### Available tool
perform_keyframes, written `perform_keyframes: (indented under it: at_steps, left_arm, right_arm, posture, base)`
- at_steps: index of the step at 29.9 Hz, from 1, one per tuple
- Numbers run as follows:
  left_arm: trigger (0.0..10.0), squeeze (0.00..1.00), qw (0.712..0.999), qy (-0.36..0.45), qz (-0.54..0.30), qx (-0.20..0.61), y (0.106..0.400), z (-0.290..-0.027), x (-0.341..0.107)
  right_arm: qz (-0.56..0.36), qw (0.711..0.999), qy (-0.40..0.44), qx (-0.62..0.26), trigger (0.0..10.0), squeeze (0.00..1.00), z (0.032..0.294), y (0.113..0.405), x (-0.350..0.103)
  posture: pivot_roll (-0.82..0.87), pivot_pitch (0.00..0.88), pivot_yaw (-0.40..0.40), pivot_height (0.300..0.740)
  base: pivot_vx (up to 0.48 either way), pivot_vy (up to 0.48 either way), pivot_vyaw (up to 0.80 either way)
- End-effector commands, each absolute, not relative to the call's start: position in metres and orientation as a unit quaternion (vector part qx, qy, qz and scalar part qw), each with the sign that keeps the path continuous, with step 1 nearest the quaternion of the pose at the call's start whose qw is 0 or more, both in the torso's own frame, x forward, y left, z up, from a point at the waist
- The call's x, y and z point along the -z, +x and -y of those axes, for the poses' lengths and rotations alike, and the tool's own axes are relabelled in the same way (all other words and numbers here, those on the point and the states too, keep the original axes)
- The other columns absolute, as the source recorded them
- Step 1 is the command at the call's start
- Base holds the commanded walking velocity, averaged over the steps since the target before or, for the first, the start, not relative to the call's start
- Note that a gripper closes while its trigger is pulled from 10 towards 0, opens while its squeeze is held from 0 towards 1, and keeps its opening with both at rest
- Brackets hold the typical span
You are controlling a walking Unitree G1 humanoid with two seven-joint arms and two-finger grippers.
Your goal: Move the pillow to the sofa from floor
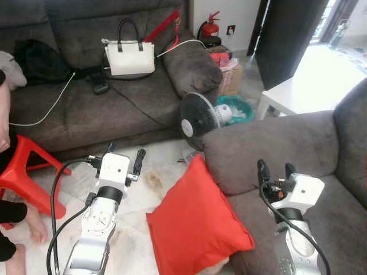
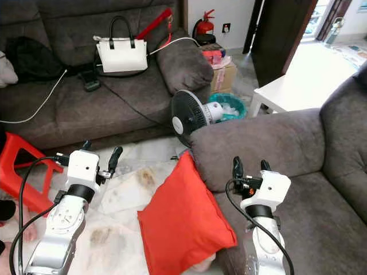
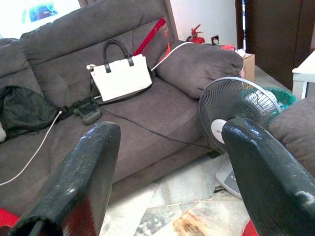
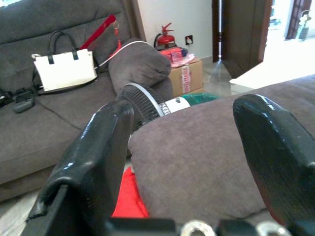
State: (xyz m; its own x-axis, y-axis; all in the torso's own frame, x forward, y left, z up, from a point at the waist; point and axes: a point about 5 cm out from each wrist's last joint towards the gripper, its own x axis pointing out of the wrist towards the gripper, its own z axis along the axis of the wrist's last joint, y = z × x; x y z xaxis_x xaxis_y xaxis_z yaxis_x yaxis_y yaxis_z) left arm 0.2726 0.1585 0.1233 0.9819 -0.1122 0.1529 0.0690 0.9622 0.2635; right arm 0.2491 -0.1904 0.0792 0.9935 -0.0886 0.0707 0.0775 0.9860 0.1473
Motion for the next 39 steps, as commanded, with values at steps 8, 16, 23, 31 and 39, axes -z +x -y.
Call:
perform_keyframes:
  at_steps: [8,16,23,31,39]
  left_arm:
    - [10.0,0.00,0.986,0.124,0.095,0.058,0.2732,-0.1545,-0.1290]
    - [10.0,0.00,0.986,0.124,0.095,0.062,0.2737,-0.1543,-0.1295]
    - [10.0,0.00,0.986,0.122,0.095,0.065,0.2736,-0.1537,-0.1295]
    - [10.0,0.00,0.986,0.121,0.096,0.069,0.2743,-0.1523,-0.1300]
    - [10.0,0.00,0.986,0.120,0.096,0.070,0.2740,-0.1517,-0.1302]
  right_arm:
    - [0.045,0.996,0.070,0.045,10.0,0.00,0.1942,0.2527,-0.0830]
    - [0.046,0.995,0.073,0.045,10.0,0.00,0.1930,0.2533,-0.0837]
    - [0.050,0.995,0.074,0.043,10.0,0.00,0.1917,0.2525,-0.0850]
    - [0.049,0.995,0.072,0.041,10.0,0.00,0.1912,0.2522,-0.0857]
    - [0.048,0.996,0.072,0.038,10.0,0.00,0.1907,0.2518,-0.0857]
  posture:
    - [0.13,0.026,0.002,0.740]
    - [0.13,0.025,0.007,0.740]
    - [0.13,0.031,0.007,0.740]
    - [0.14,0.047,0.005,0.740]
    - [0.14,0.056,0.002,0.740]
  base:
    - [0.000,0.000,0.00]
    - [0.000,0.000,0.00]
    - [0.000,0.000,0.00]
    - [0.000,0.000,0.00]
    - [0.000,0.000,0.00]
